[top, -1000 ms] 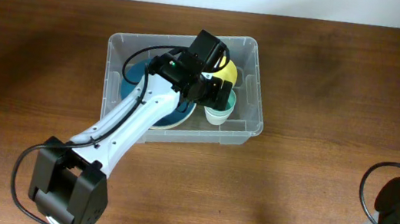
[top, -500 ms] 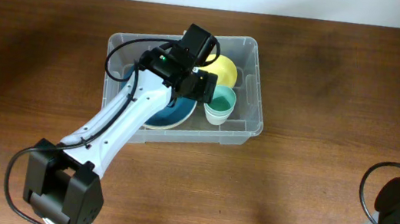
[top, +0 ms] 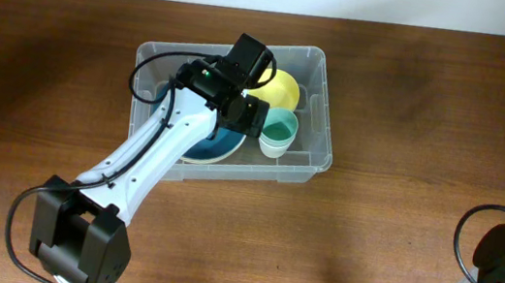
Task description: Pack container
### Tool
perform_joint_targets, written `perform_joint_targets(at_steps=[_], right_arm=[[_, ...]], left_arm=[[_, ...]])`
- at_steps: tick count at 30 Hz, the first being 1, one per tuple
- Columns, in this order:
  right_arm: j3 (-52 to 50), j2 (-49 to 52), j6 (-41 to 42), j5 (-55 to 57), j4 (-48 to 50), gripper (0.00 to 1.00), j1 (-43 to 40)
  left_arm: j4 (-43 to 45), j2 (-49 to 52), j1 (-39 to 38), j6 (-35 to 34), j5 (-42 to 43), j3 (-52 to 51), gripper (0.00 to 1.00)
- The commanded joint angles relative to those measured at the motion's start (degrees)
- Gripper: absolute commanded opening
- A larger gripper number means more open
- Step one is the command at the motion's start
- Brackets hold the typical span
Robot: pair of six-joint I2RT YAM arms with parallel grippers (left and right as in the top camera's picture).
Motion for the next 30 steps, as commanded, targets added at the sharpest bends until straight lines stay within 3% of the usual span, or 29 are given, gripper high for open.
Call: perform_joint_targets(at_steps=[1,7,12,23,30], right_arm=[[0.0,0.0,-0.2,-0.1,-0.1,0.99,-0.2],[0.0,0.0,-0.2,-0.1,-0.1,0.99,-0.2],[0.0,0.0,-0.2,-0.1,-0.1,0.99,-0.2],[0.0,0.0,-0.2,-0.1,-0.1,0.99,-0.2],[0.0,0.0,-0.2,-0.1,-0.1,0.99,-0.2]], left_arm=[[0.0,-2.2,0.3,8.8,0.2,1.2,0.99],[3.0,-3.1,2.7,21.0,8.5,0.2,0.99],[16.1,-9.5,6.1,24.0,13.1,-8.4,0.99],[48.9,-33.9,15.5,22.9,18.6,-46.5,0.99],[63.7,-53.0,20.8,22.9,18.7,-68.4,0.99]])
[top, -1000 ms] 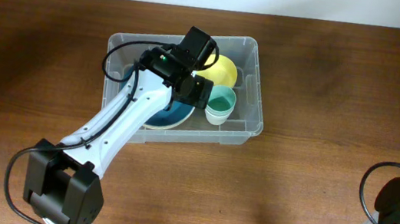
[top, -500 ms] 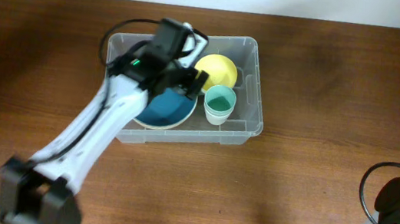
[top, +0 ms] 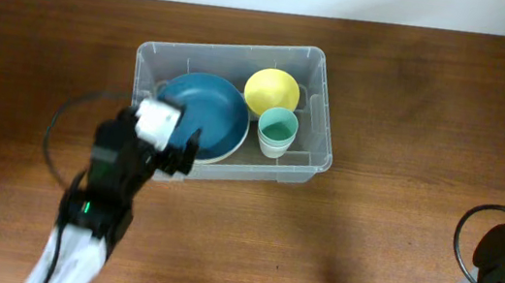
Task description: Pack container
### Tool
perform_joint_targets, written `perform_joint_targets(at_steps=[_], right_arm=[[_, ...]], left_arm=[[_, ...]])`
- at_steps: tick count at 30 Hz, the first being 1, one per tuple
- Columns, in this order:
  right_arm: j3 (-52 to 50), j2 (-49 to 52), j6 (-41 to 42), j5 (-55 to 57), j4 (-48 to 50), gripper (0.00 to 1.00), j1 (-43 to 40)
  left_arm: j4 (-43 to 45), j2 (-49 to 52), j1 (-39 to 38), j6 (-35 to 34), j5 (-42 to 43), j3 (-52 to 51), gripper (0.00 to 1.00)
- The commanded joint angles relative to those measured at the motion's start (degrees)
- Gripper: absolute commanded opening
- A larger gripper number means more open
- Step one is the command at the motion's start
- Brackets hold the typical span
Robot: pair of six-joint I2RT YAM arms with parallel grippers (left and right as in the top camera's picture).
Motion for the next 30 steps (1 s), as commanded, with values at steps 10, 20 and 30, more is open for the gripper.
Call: perform_joint_targets(at_steps=[10,20,30], right_arm=[[0.0,0.0,-0.2,-0.1,-0.1,0.99,-0.2],[0.0,0.0,-0.2,-0.1,-0.1,0.99,-0.2],[0.0,0.0,-0.2,-0.1,-0.1,0.99,-0.2]], left_arm=[[7.6,-34.6,7.8,-0.3,1.2,-24.0,0.99],[7.1,-47.2,12.0,-5.3,2.1,-31.4,0.99],[-5.9,-55.6,13.5,-5.3,1.0,-32.3,0.99]])
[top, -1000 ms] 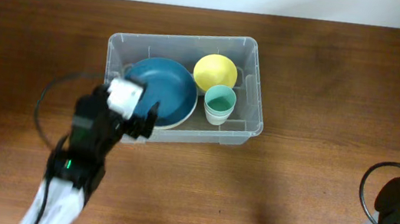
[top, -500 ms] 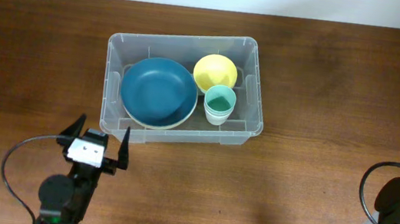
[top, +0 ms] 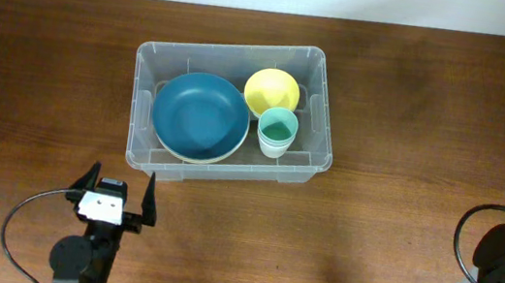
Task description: Pack container
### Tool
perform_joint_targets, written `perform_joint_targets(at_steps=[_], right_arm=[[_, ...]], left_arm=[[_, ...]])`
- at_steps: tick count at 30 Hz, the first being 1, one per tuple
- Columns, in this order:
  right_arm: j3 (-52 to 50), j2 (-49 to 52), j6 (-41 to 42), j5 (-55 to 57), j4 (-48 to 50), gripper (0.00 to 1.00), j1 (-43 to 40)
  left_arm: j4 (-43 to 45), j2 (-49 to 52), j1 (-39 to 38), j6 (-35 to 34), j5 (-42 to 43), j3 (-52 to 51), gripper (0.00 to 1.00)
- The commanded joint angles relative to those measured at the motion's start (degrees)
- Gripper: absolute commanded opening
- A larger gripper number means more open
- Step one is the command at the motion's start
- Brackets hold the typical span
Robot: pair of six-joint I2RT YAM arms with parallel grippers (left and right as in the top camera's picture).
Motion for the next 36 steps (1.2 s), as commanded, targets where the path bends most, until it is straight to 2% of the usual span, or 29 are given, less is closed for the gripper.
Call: perform_joint_targets(at_steps=[1,5,36], right_arm=[[0.0,0.0,-0.2,-0.1,-0.1,0.99,-0.2],[0.0,0.0,-0.2,-0.1,-0.1,0.99,-0.2],[0.0,0.0,-0.2,-0.1,-0.1,0.99,-0.2]], left_arm=[[-3.7,-3.7,0.4,-0.8,0.0,-0.3,0.99],[-3.4,-7.2,0.4,-0.7,0.0,-0.3,0.99],[-3.4,-7.0,0.3,-0.8,0.0,-0.3,0.99]])
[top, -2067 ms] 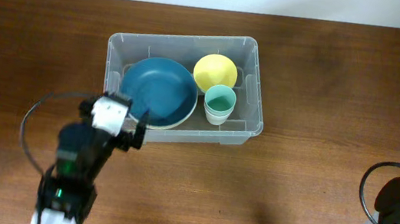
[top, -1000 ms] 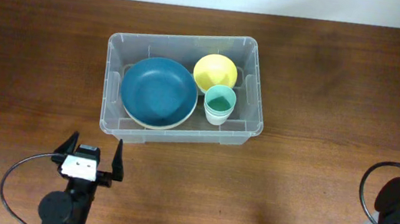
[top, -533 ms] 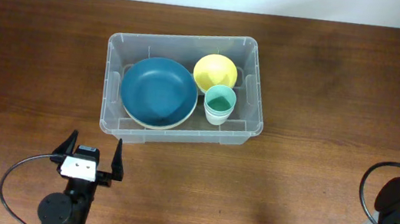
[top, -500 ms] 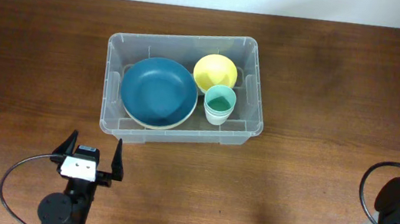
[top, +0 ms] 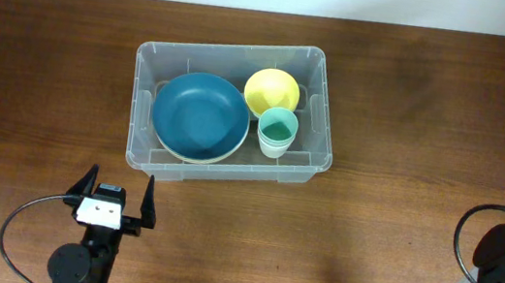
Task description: Pack container
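Note:
A clear plastic container [top: 229, 171] stands in the middle of the table in the overhead view. Inside lie a large blue plate [top: 199, 115] on the left, a yellow bowl [top: 272, 90] at the back right and a teal cup [top: 276, 131] upright at the front right. My left gripper [top: 115, 194] sits near the table's front edge, well in front of the container's left corner, open and empty. My right gripper is far off at the right edge, and its jaws are too small and dark to read.
Bare brown wood surrounds the container on all sides. A black cable [top: 25, 219] loops beside my left arm at the front. My right arm's base stands at the front right corner.
My left gripper has drawn back very slightly toward the front edge and stays open. The container, its contents and the right arm have not moved.
My left arm reached over the container with its gripper above the bowl and cup, hiding most of the plate. Then the gripper was at the container's front left corner, with plate, bowl and cup all showing. After that it was back near the front edge, open, where it remains.

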### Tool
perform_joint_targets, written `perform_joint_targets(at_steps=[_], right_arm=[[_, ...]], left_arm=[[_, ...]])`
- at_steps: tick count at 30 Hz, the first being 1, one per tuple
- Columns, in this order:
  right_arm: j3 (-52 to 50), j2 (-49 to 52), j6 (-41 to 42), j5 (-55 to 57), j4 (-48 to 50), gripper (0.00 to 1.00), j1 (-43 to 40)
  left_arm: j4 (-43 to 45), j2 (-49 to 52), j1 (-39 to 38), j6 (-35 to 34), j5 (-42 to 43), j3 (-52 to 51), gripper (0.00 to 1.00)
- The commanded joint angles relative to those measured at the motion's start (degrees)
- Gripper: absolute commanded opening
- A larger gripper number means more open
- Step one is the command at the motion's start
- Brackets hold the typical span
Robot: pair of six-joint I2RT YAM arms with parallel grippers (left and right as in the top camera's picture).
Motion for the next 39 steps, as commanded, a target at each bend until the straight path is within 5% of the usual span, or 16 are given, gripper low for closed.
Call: perform_joint_targets(at_steps=[1,26,32,39], right_arm=[[0.0,0.0,-0.2,-0.1,-0.1,0.99,-0.2],[-0.1,-1.6,-0.2,0.8,2.8,0.99,-0.1],[-9.2,-12.5,-0.2,0.1,15.9,0.99,3.0],[-40.5,-38.9,-9.7,0.4,47.4,0.99,16.6]], left_arm=[[-0.4,-0.5,0.3,-0.7,0.2,-0.1,1.0],[-0.4,-0.5,0.3,-0.7,0.2,-0.1,0.99],[-0.4,-0.5,0.3,-0.7,0.2,-0.1,0.99],[-0.4,-0.5,0.3,-0.7,0.2,-0.1,0.99]])
